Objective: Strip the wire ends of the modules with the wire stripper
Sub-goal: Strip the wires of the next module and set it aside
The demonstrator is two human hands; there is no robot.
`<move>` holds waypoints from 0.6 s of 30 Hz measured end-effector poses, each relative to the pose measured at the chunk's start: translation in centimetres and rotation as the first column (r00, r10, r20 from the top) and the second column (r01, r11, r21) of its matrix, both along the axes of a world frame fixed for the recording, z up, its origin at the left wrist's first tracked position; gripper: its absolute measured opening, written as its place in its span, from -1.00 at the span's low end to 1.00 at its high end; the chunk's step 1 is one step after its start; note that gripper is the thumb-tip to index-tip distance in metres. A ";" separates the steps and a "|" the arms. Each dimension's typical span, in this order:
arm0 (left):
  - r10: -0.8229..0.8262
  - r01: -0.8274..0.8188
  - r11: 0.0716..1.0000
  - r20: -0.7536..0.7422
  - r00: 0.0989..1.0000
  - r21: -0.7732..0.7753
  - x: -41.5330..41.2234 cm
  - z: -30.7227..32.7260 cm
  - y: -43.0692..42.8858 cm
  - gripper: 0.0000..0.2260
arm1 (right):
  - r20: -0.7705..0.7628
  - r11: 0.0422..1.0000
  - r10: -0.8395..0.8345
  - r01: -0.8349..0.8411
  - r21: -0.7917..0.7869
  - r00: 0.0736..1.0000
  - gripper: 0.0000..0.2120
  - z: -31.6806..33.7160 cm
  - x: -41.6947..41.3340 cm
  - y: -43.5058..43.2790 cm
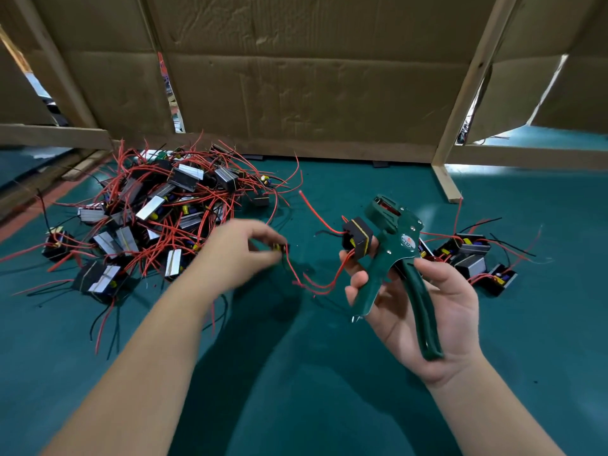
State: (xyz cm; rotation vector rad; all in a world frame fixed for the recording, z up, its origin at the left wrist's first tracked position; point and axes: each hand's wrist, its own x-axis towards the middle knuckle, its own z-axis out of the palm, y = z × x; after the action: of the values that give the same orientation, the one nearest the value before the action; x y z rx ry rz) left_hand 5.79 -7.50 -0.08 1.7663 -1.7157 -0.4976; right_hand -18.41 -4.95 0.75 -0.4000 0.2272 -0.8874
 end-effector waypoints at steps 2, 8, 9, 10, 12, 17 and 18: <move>0.119 -0.119 0.989 -0.004 0.993 -0.091 0.6 1.8 -2.2 -0.84 | 0.015 1.000 0.000 0.000 -0.009 1.000 -0.51 0.1 -0.1 0.0; 0.405 -0.401 0.864 -0.051 0.913 -0.306 2.8 8.5 -8.5 -0.45 | 0.005 1.000 -0.009 0.009 -0.010 1.000 -0.48 0.2 0.0 0.0; 0.416 -0.400 0.883 0.014 0.909 -0.246 3.0 9.0 -9.1 -0.33 | 0.001 1.000 -0.005 0.005 -0.010 1.000 -0.48 0.2 0.1 0.0; 0.409 -0.388 0.903 0.087 0.908 -0.185 3.0 9.3 -9.4 -0.27 | -0.001 1.000 -0.003 0.003 -0.007 1.000 -0.49 0.2 0.1 0.0; 0.353 -0.333 0.935 0.240 0.904 -0.122 2.5 9.2 -8.7 -0.34 | 0.011 1.000 0.003 -0.003 0.005 1.000 -0.47 0.2 0.1 -0.1; -0.101 0.056 0.992 0.427 0.899 0.116 -0.4 5.9 -2.0 -0.36 | 0.048 0.999 0.031 -0.031 -0.016 0.998 -0.49 0.0 0.2 -0.1; -0.227 0.188 0.969 0.269 0.936 0.161 -1.4 5.4 -0.3 -0.31 | 0.047 0.999 0.032 -0.032 -0.018 0.998 -0.50 -0.1 0.2 -0.1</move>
State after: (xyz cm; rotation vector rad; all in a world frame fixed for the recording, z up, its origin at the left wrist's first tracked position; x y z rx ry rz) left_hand 4.36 -7.76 5.32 1.8300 -2.1320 -0.4735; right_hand -18.19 -5.04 0.63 -0.3969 0.1692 -0.8670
